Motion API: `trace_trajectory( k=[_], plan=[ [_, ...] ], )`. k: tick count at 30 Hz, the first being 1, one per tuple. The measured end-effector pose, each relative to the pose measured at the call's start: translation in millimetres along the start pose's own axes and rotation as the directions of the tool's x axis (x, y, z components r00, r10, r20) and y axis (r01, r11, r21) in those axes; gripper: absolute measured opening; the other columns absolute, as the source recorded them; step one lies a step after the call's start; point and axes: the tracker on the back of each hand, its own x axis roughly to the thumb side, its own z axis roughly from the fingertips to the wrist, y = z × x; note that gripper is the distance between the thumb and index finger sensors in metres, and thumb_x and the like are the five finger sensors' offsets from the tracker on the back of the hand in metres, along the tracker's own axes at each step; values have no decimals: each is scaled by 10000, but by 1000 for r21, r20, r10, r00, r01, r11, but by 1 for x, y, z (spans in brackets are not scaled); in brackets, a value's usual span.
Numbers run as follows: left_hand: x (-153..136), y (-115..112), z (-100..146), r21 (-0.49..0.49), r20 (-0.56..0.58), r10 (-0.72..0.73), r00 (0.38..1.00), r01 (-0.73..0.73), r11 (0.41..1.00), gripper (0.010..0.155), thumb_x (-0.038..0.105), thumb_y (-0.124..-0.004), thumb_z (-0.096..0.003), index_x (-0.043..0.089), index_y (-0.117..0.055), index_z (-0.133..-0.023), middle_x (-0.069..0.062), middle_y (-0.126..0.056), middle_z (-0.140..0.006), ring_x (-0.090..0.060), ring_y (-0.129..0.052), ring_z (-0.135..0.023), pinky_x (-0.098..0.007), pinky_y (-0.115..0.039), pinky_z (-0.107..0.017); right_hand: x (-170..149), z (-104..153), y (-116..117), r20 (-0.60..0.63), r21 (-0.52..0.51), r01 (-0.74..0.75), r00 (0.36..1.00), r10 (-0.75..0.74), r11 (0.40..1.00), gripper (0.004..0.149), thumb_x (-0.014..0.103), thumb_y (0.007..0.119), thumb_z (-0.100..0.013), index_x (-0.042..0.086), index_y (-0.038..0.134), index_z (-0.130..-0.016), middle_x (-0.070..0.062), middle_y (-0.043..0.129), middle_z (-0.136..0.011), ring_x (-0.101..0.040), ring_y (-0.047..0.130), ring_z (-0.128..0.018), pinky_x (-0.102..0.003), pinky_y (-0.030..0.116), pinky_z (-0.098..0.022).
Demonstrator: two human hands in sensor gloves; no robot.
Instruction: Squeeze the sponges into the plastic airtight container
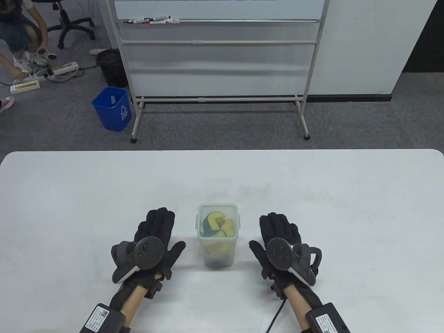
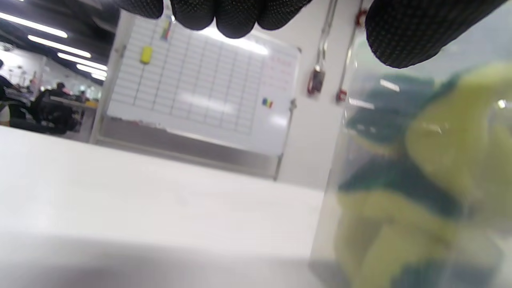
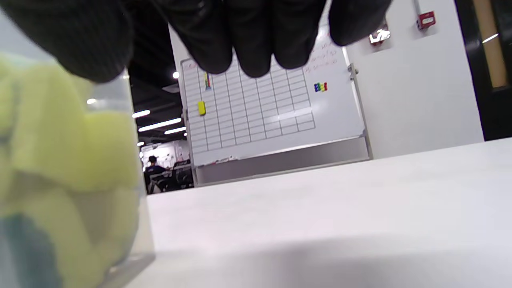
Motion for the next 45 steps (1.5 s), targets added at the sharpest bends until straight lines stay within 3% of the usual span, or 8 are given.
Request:
trace_trajectory(
  k=[8,13,45],
  plan=[
    [-3,-15,3,-91,30,-88,996,90,992,890,653,-663,-459,225,-203,-1089,-74,-165,-1207,-327,-185,-1120,-548,-271,-777,-4,3,6,-3,87,-60,998,60,994,890,663,723,-421,218,388,-1116,-78,395,-1205,-344,407,-1137,-548,383,-782],
    [-3,-19,4,-87,23,-122,992,123,988,890,649,-646,-460,216,-176,-1080,-80,-133,-1198,-334,-160,-1112,-548,-254,-772,-7,3,5,-17,99,-62,998,64,993,914,672,721,-419,221,334,-1114,-86,345,-1208,-351,362,-1140,-554,358,-782],
    [-5,-19,6,-91,-3,-157,988,156,984,897,642,-654,-459,213,-168,-1079,-80,-118,-1195,-335,-142,-1109,-560,-238,-768,-2,6,10,-2,168,-152,988,155,974,932,682,715,-419,220,300,-1114,-90,299,-1210,-354,322,-1143,-578,341,-779]
  ],
)
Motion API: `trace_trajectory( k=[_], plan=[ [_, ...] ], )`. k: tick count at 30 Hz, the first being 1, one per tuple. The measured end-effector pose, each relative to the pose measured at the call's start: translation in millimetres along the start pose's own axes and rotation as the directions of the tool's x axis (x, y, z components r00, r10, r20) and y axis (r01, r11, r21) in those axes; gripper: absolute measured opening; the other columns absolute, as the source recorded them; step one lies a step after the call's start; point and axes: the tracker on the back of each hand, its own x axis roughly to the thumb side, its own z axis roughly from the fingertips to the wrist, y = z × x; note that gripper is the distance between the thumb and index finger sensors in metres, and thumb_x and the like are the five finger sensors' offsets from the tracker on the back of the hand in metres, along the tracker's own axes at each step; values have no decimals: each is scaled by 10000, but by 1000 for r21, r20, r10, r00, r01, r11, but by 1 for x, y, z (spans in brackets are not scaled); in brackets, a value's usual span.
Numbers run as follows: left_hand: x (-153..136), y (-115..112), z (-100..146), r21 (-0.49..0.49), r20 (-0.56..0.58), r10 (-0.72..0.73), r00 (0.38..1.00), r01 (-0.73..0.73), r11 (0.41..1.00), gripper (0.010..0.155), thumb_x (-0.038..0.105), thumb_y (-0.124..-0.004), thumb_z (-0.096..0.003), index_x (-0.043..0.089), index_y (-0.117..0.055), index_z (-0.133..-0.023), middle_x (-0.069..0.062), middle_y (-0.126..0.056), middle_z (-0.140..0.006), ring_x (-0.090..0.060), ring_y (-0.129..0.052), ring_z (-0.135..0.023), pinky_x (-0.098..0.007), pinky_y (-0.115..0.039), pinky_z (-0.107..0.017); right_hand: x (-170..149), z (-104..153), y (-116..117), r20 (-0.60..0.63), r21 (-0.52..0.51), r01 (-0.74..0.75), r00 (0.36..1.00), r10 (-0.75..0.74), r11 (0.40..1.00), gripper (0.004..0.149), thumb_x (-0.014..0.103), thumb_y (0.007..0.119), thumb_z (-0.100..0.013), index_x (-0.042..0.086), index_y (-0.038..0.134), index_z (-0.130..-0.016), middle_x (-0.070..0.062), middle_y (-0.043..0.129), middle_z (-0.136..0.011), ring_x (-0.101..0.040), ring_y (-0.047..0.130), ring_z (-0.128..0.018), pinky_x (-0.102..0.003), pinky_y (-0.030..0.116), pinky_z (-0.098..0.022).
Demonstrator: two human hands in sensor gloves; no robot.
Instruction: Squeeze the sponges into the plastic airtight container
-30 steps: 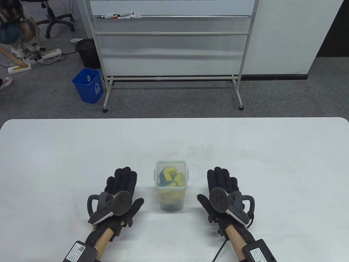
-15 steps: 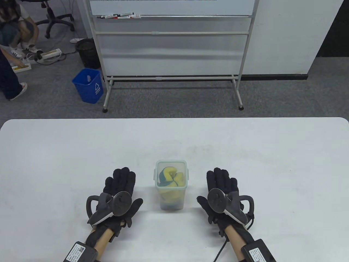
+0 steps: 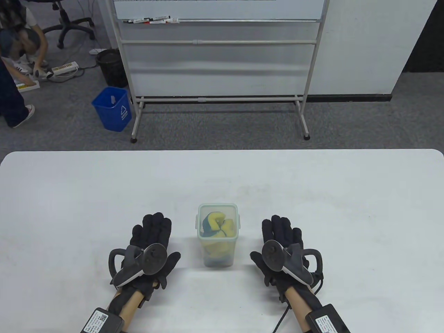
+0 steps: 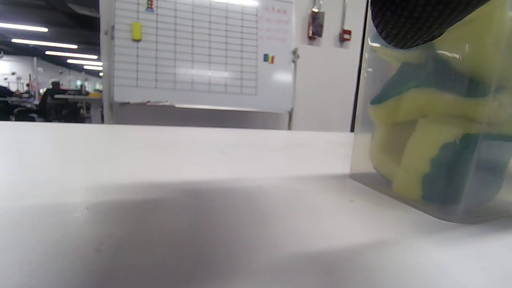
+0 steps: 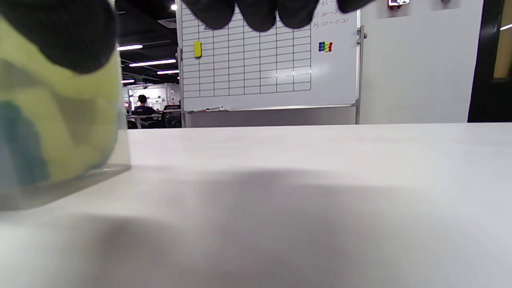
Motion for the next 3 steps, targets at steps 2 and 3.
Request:
trace_trajectory(
  k=[2,3],
  plan=[
    [0,0,0,-1,1,-1,1000,1,1000,896,642,-654,-458,215,-169,-1079,-79,-120,-1195,-334,-144,-1109,-560,-238,-768,0,0,0,-2,0,2,1000,-2,1000,933,682,714,-419,219,298,-1114,-91,295,-1210,-358,321,-1141,-577,341,-779],
    [0,0,0,-2,2,-3,1000,3,1000,895,642,-654,-459,215,-169,-1079,-79,-119,-1195,-334,-143,-1109,-560,-238,-768,-1,0,1,-4,-1,6,1000,-6,1000,933,682,715,-419,220,298,-1114,-92,295,-1210,-353,320,-1143,-577,340,-780]
  ],
)
